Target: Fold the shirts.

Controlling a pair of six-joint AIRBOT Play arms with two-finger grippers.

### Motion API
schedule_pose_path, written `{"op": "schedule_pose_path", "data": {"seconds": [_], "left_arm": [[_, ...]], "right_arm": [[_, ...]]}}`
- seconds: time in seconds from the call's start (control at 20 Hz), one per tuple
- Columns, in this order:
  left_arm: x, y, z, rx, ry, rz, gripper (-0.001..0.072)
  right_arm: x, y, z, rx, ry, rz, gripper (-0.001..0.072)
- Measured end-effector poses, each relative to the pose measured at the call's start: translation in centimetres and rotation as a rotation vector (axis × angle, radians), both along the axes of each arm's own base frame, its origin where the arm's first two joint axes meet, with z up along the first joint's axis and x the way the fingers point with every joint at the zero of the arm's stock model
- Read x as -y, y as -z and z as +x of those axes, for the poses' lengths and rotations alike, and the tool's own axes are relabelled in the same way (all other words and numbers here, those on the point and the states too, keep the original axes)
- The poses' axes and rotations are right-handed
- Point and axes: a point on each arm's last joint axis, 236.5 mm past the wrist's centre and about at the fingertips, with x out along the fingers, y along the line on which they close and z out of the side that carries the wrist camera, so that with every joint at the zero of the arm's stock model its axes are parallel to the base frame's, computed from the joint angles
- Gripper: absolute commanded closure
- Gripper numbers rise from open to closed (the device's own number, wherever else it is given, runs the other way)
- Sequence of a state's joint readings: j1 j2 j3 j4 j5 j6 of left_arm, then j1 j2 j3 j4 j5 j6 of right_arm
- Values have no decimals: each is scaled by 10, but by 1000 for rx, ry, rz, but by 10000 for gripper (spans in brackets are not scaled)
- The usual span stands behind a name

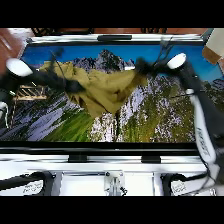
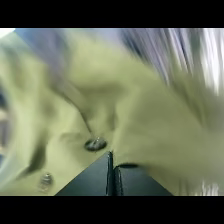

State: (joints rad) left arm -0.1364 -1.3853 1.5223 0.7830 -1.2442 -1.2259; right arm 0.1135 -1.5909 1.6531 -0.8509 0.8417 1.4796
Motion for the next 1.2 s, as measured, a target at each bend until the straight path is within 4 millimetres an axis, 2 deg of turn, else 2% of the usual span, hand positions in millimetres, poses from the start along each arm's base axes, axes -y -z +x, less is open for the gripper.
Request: {"op": "schedule_pose_path", "data": {"seconds": [0.1,0.15,0.2,0.25,0.3,0.35,0.4,0.45,0.5,0.55,0.6,0.65,0.75,0.85,0.95,1.0,1.05,1.1,1.2], "left_arm": [[-7,-92,20,231,-20,-52,660],[-8,-142,20,354,-27,-88,660],[-9,-188,17,466,-39,-128,660],[-10,-232,7,568,-52,-182,660],[-12,-267,-3,649,-68,-228,660],[-15,-295,-15,717,-83,-267,660],[-17,-313,-27,764,-91,-287,660],[-22,-322,-36,795,-100,-285,660],[-27,-320,-39,803,-108,-259,660],[-33,-309,-40,791,-111,-208,660],[-38,-290,-38,757,-106,-146,660],[-43,-267,-34,708,-100,-83,661],[-58,-204,-22,562,-90,53,661],[-72,-135,-15,391,-86,148,661],[-84,-59,-18,204,-72,222,661],[-89,-24,-24,121,-64,252,662],[-95,8,-32,47,-52,289,661],[-104,39,-41,-25,-41,333,662],[-122,77,-57,-110,-31,407,662]], "right_arm": [[17,-109,-16,265,7,-28,654],[26,-170,-34,413,22,-45,654],[35,-224,-59,546,40,-67,654],[42,-268,-87,655,55,-88,654],[49,-308,-119,751,70,-101,654],[54,-336,-149,823,82,-117,654],[57,-355,-179,864,86,-132,654],[59,-362,-202,867,82,-147,654],[59,-358,-223,833,65,-157,654],[57,-345,-236,767,41,-170,654],[54,-322,-244,671,10,-177,654],[48,-288,-250,543,-30,-186,654],[34,-209,-260,265,-120,-198,654],[7,-123,-274,12,-228,-196,654],[-33,-34,-295,-197,-322,-176,654],[-61,5,-313,-280,-371,-138,629],[-86,43,-334,-364,-405,-107,449],[-104,71,-351,-423,-421,-83,240],[-127,108,-378,-508,-438,-46,230]]}}
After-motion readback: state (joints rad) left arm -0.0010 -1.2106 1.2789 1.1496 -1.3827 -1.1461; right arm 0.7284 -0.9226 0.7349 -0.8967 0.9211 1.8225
